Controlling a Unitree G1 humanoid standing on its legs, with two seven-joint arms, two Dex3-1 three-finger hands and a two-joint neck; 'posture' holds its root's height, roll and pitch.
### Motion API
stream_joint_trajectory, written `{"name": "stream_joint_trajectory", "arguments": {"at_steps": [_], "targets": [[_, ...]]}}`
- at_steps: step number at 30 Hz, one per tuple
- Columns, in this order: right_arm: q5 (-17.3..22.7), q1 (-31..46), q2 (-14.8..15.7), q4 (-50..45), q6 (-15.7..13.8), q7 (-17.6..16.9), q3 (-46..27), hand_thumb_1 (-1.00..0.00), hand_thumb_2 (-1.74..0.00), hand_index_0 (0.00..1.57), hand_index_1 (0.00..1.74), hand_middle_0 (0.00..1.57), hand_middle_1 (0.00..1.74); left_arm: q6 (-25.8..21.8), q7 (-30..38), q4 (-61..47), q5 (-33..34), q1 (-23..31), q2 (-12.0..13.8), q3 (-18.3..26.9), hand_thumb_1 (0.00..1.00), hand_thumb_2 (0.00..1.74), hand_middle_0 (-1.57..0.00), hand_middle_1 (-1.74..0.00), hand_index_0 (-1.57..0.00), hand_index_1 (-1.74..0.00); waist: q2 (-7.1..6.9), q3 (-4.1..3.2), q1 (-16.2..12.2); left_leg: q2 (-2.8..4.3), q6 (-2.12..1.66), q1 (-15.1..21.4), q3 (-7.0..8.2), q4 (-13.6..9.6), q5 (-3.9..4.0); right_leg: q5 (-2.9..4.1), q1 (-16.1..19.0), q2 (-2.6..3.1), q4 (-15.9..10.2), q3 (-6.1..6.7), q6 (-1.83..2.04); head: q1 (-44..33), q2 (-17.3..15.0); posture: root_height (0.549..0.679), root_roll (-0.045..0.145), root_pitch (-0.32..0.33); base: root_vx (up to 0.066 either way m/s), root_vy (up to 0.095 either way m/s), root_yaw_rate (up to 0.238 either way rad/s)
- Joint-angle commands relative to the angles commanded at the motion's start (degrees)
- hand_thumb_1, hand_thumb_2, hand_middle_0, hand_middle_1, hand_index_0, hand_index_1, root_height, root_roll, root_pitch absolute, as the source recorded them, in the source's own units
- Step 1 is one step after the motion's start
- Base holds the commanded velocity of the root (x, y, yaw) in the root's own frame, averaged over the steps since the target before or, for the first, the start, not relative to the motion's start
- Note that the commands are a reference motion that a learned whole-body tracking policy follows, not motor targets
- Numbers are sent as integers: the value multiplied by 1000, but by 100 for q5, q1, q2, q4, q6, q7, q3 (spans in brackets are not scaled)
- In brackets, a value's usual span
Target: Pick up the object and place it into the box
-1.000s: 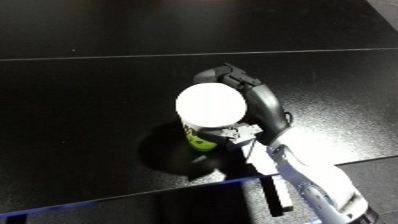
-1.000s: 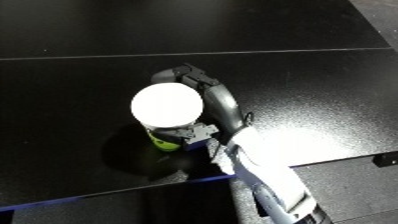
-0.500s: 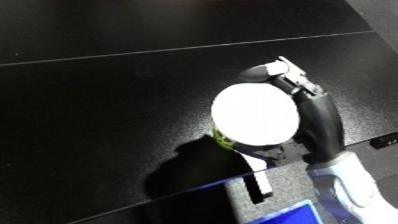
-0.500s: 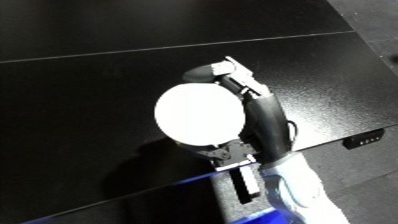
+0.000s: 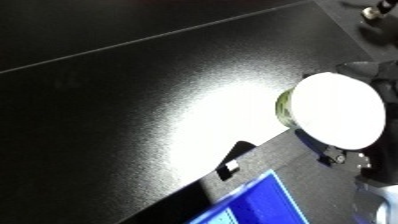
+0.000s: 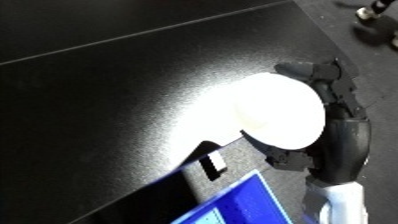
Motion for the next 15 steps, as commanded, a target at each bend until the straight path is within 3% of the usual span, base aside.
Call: {"name": "stream_joint_trajectory", "arguments": {"at_steps": [5, 8, 15], "targets": [[420, 613, 210, 509, -708, -47, -459, -850, -1479, 1334, 1479, 1334, 1479, -70, -64, 64, -199, 27, -119, 43, 0, 0, 0, 0, 0, 0, 65, 0, -230, -48, 18, 172, 119, -176, 11, -21, 45, 98, -59, 80, -36, 510, -311, 614, 71, 14, 9, 115, -164], [846, 927, 358, 946, -964, 109, -682, -850, -1479, 1334, 1479, 1334, 1479, -63, -70, 80, -329, 24, -177, 24, 0, 0, 0, 0, 0, 0, 101, 0, -352, -66, 34, 245, 173, -211, 4, -26, 63, 151, -84, 131, -53, 746, -398, 615, 73, 15, 18, 86, -148], [1495, 1318, 450, 2271, -1328, 358, -1009, -850, -1479, 1334, 1479, 1334, 1479, -20, -18, 128, -439, -13, -215, -14, 0, 0, 0, 0, 0, 0, 157, 0, -503, -130, 101, 334, 236, -284, -61, 39, 86, 265, -215, 198, -79, 1019, -499, 617, 74, 18, 0, 28, -106]]}}
